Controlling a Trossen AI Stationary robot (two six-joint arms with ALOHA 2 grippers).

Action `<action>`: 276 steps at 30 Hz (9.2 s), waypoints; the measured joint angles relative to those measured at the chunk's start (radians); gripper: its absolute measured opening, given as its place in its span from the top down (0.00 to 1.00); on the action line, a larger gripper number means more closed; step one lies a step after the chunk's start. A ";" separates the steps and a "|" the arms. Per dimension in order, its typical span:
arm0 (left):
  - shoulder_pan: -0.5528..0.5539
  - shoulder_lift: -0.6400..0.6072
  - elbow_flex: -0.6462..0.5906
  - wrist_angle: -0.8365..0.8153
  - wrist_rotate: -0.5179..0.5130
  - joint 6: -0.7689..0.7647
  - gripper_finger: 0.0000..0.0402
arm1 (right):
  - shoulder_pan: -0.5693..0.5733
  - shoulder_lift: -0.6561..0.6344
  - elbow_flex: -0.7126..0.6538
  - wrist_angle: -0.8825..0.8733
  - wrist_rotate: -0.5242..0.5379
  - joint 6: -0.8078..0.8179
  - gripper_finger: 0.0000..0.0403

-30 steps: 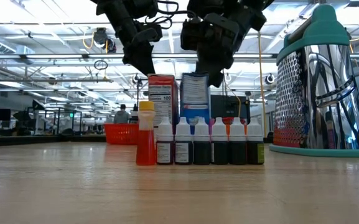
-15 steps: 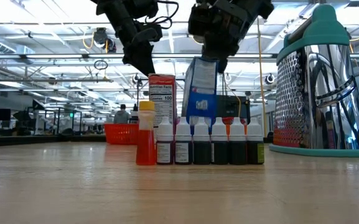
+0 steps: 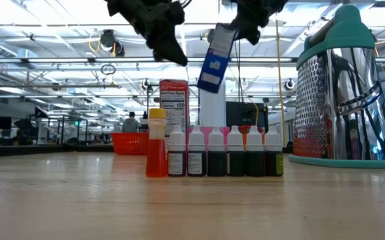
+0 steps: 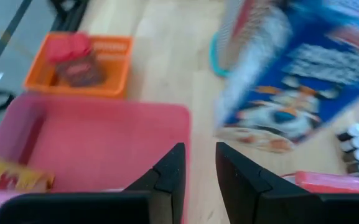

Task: Pick & Place Kitchen Items
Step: Put the blue cereal box into the pink bin, then put the red cereal box into the pink bin

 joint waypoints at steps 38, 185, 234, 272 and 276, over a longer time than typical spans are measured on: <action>-0.235 0.002 0.000 0.218 -0.442 -0.033 0.49 | -0.145 -0.040 0.000 0.068 0.017 0.038 1.00; -0.174 0.134 0.002 0.028 -0.396 -0.575 0.40 | -0.055 -0.125 -0.250 0.177 0.148 0.052 0.81; -0.331 0.130 0.000 -0.201 -0.142 -1.255 0.40 | -0.056 -0.124 -0.299 0.215 0.148 0.022 0.81; -0.285 0.097 0.033 -0.198 -0.096 -1.006 1.00 | -0.056 -0.125 -0.299 0.212 0.148 0.022 0.81; -0.262 0.097 0.109 -0.209 -0.100 -0.954 1.00 | -0.056 -0.125 -0.299 0.212 0.148 0.022 0.81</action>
